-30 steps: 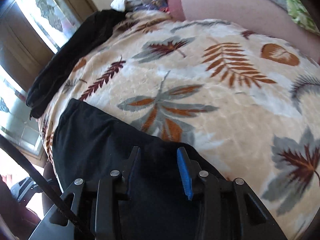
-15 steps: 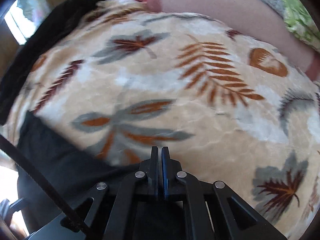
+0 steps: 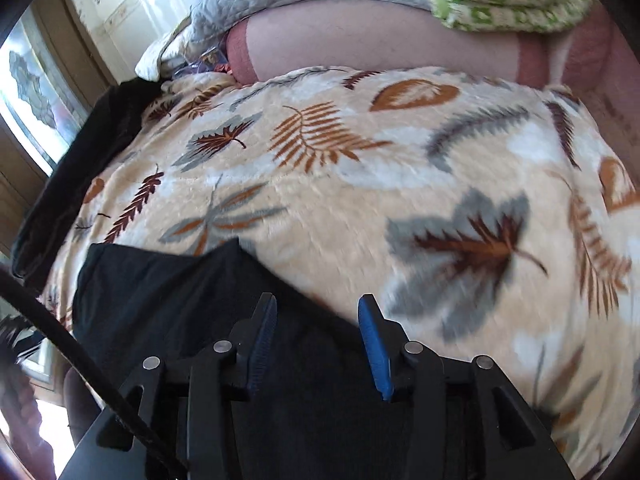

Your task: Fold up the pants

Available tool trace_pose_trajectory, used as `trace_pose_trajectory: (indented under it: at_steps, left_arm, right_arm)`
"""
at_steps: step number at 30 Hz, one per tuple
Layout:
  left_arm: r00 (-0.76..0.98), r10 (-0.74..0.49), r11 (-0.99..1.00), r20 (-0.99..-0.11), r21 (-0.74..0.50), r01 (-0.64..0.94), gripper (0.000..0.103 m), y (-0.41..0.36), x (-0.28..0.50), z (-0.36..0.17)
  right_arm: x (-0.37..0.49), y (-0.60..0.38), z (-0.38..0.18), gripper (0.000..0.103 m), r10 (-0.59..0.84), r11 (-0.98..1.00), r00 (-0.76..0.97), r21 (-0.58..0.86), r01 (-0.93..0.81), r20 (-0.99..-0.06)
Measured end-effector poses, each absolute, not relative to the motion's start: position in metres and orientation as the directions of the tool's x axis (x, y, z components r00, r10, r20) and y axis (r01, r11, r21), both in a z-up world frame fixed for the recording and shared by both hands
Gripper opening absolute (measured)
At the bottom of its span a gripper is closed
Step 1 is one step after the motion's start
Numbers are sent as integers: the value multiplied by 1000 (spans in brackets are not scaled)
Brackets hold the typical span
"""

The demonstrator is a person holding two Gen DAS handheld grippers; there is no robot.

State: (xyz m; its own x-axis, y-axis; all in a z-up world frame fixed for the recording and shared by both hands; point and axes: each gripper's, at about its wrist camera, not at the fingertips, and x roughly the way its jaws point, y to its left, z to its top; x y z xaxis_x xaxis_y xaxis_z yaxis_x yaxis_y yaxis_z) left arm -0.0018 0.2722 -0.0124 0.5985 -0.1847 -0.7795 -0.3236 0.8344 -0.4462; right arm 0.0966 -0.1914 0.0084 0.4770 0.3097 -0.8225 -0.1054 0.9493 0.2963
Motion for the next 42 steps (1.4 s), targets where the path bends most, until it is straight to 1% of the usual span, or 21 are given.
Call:
trace_pose_trajectory:
  at_steps: [2, 5, 6, 7, 8, 9, 10, 11, 13, 14, 18, 20, 24, 29, 30, 32, 36, 39, 40, 41, 42]
  left_arm:
    - [576, -178, 869, -797, -403, -289, 76, 263, 13, -13]
    - [514, -221, 873, -829, -403, -274, 76, 252, 40, -25]
    - [478, -222, 870, -850, -394, -297, 66, 249, 49, -32]
    - [458, -206, 872, -865, -374, -316, 52, 247, 54, -37]
    - [451, -165, 885, -877, -334, -324, 31, 242, 57, -36]
    - [453, -153, 886, -878, -325, -331, 28, 239, 57, -34]
    - [467, -151, 879, -871, -334, -339, 22, 238, 55, -30]
    - [476, -161, 876, -864, -347, -334, 14, 236, 52, -27]
    - [491, -156, 874, -857, -351, -336, 13, 231, 43, -17]
    - [496, -163, 873, -853, -359, -330, 9, 229, 37, -12]
    - [501, -217, 851, -838, -414, -322, 9, 225, 11, 0]
    - [484, -223, 837, -846, -421, -351, 9, 229, 4, -4]
    - [429, -239, 812, -871, -422, -403, 9, 241, 15, -30]
    - [431, -192, 848, -882, -370, -379, 9, 231, 20, -30]
    - [430, -191, 849, -882, -369, -379, 9, 230, 21, -31]
    - [430, -193, 846, -882, -371, -382, 9, 232, 22, -32]
    - [431, -193, 847, -882, -371, -380, 9, 231, 22, -32]
    - [429, -184, 852, -885, -361, -379, 9, 230, 23, -33]
    - [427, -181, 854, -886, -357, -378, 9, 230, 25, -33]
    - [424, -179, 856, -888, -353, -378, 9, 229, 26, -32]
    - [422, -177, 856, -889, -351, -379, 9, 229, 27, -32]
  right_arm:
    - [73, -206, 7, 46, 319, 942, 487, 330, -66, -813]
    - [46, -230, 2, 47, 316, 928, 497, 372, 14, -808]
    - [38, -237, 0, 47, 317, 920, 500, 390, 45, -806]
    - [31, -245, -3, 47, 319, 909, 503, 409, 77, -803]
    - [25, -251, -3, 47, 319, 901, 507, 422, 100, -801]
    - [19, -257, -4, 47, 316, 894, 514, 431, 120, -798]
    - [14, -262, -3, 47, 309, 891, 522, 434, 133, -795]
    - [9, -266, -1, 47, 298, 890, 534, 432, 144, -791]
    - [1, -272, 2, 47, 281, 891, 549, 426, 154, -787]
    - [-3, -275, 4, 47, 270, 893, 557, 420, 160, -786]
    - [-14, -294, 6, 47, 235, 892, 575, 409, 193, -784]
    - [-17, -304, 6, 47, 213, 888, 580, 403, 221, -786]
    - [-29, -335, 2, 47, 172, 868, 587, 404, 290, -791]
    - [-58, -377, 1, 47, 138, 826, 578, 416, 381, -804]
    - [-62, -380, 1, 49, 134, 826, 574, 411, 386, -808]
    - [-66, -383, -2, 51, 144, 830, 559, 407, 381, -816]
    - [-60, -368, -9, 51, 225, 835, 554, 452, 315, -802]
    - [-50, -343, -18, 65, 280, 856, 524, 456, 242, -804]
    - [-45, -333, -23, 65, 272, 876, 500, 427, 225, -822]
    - [-43, -327, -26, 61, 256, 892, 488, 399, 214, -834]
    - [-40, -321, -29, 18, 244, 907, 471, 371, 198, -848]
